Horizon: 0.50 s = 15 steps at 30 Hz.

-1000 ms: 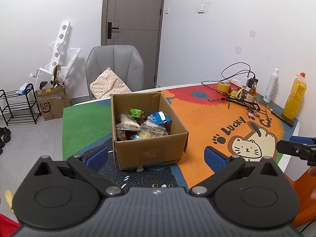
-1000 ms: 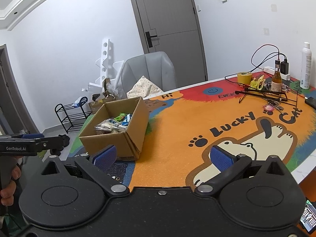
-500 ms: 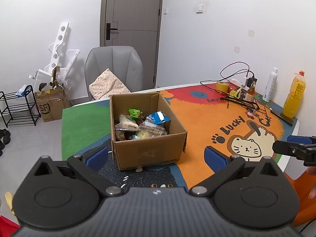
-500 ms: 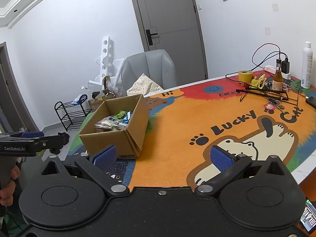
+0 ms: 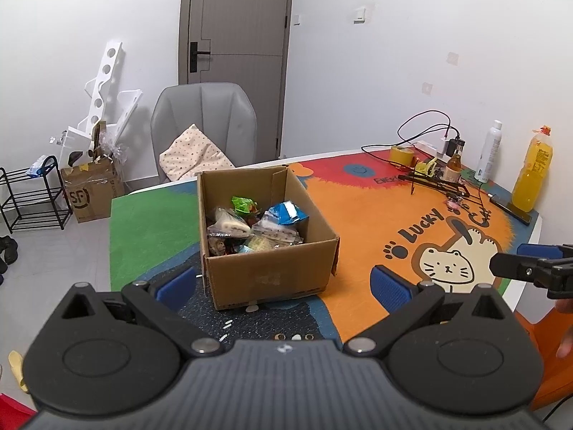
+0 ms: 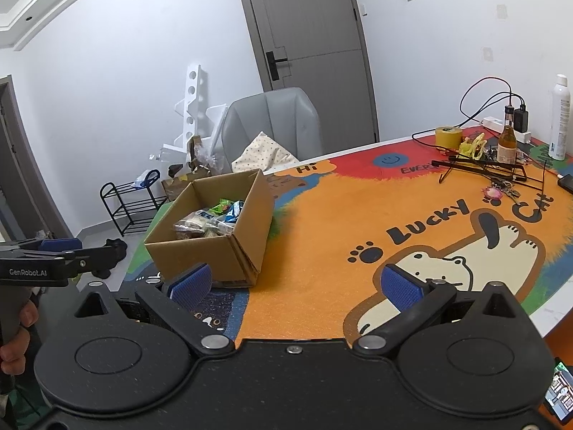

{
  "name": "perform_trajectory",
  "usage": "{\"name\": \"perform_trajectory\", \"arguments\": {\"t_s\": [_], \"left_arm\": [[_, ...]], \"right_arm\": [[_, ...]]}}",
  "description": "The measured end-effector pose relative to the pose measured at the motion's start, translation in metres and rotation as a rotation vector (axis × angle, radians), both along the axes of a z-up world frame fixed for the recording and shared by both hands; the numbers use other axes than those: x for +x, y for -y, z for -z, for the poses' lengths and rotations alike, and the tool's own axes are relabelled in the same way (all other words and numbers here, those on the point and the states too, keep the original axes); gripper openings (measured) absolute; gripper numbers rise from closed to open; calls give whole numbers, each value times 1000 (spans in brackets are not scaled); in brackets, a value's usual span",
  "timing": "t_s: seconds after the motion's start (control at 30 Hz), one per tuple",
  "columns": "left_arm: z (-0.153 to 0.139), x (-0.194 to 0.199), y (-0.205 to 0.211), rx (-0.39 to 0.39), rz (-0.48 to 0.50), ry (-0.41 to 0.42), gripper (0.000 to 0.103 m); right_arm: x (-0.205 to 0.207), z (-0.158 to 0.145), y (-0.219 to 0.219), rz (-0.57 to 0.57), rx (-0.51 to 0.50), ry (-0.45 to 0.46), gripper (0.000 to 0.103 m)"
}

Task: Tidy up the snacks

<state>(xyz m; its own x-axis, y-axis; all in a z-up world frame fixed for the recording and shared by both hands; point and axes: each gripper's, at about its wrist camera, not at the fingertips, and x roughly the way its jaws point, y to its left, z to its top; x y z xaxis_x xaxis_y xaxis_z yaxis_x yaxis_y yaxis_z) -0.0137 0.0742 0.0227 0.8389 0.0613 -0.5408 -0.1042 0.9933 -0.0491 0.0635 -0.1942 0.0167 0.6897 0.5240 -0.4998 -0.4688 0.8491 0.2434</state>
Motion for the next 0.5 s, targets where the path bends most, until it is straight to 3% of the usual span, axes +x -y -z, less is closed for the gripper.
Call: {"name": "perform_trajectory", "arguments": {"t_s": [0.5], "left_arm": [[-2, -4, 4, 21, 8, 19, 103]], "right_arm": [[2, 2, 4, 29, 21, -5, 103]]}}
